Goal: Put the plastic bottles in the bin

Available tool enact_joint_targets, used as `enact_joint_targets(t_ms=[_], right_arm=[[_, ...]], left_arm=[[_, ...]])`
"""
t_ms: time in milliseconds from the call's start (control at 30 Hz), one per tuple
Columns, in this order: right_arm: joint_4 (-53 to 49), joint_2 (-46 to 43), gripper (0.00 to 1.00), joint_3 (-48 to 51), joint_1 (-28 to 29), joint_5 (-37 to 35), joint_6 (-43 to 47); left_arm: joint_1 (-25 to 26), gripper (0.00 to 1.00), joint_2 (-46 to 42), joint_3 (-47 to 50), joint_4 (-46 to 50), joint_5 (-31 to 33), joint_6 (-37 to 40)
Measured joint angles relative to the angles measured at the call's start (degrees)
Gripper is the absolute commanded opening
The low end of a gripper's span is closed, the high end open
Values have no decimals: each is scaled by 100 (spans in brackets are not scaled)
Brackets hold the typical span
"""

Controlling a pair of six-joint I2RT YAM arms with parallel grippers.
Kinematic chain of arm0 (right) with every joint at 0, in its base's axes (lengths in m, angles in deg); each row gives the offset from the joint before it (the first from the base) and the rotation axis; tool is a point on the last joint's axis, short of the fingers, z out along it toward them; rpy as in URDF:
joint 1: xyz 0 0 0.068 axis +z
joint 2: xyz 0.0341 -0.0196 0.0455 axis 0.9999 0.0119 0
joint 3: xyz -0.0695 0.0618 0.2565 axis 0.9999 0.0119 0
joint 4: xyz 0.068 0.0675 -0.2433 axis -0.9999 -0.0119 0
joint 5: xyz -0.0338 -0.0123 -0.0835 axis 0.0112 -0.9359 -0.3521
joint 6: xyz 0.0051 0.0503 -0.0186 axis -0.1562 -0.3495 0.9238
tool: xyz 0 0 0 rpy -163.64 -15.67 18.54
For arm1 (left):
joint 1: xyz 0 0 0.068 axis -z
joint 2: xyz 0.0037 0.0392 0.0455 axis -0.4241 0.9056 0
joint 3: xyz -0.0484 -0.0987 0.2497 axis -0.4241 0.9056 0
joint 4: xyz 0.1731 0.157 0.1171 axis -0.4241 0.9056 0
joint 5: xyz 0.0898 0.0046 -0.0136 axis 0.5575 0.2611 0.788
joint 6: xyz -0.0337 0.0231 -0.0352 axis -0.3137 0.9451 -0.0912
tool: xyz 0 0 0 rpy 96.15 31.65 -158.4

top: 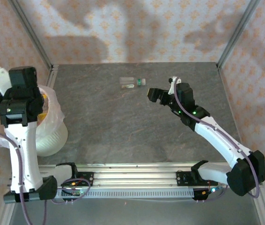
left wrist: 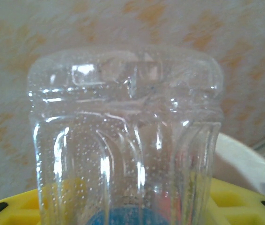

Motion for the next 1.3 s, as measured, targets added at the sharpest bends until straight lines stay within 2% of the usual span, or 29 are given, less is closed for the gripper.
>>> enact_joint_targets(t_ms=[100, 367, 433, 533, 600, 767, 900, 1100, 1300], right_arm=[[9, 2, 99, -83, 0, 61, 0], [15, 2, 99, -94, 2, 101, -22], [15, 2, 99, -96, 0, 101, -22], [11, 2, 99, -105, 2, 98, -22], [9, 2, 99, -105, 0, 98, -22], [13, 2, 99, -105, 0, 98, -26], [22, 13, 99, -105, 0, 98, -48], [26, 181, 99, -103, 2, 92, -66], [48, 426, 99, -105, 2, 74, -66]], left_arm=[[-616, 39, -61, 216, 7, -339, -52], [-1707, 41, 98, 815, -125, -1318, -195], [-1902, 45, 162, 885, -122, -1486, -219], [-2044, 64, 197, 1008, -118, -1578, -234], [-2127, 82, 155, 1141, -116, -1611, -247], [-2232, 100, -9, 1220, -103, -1705, -289], [-2232, 100, -83, 1049, -92, -1937, -339], [-2232, 100, -234, 883, -109, -2911, -450], [-2240, 100, -162, 883, -142, -3595, -527]])
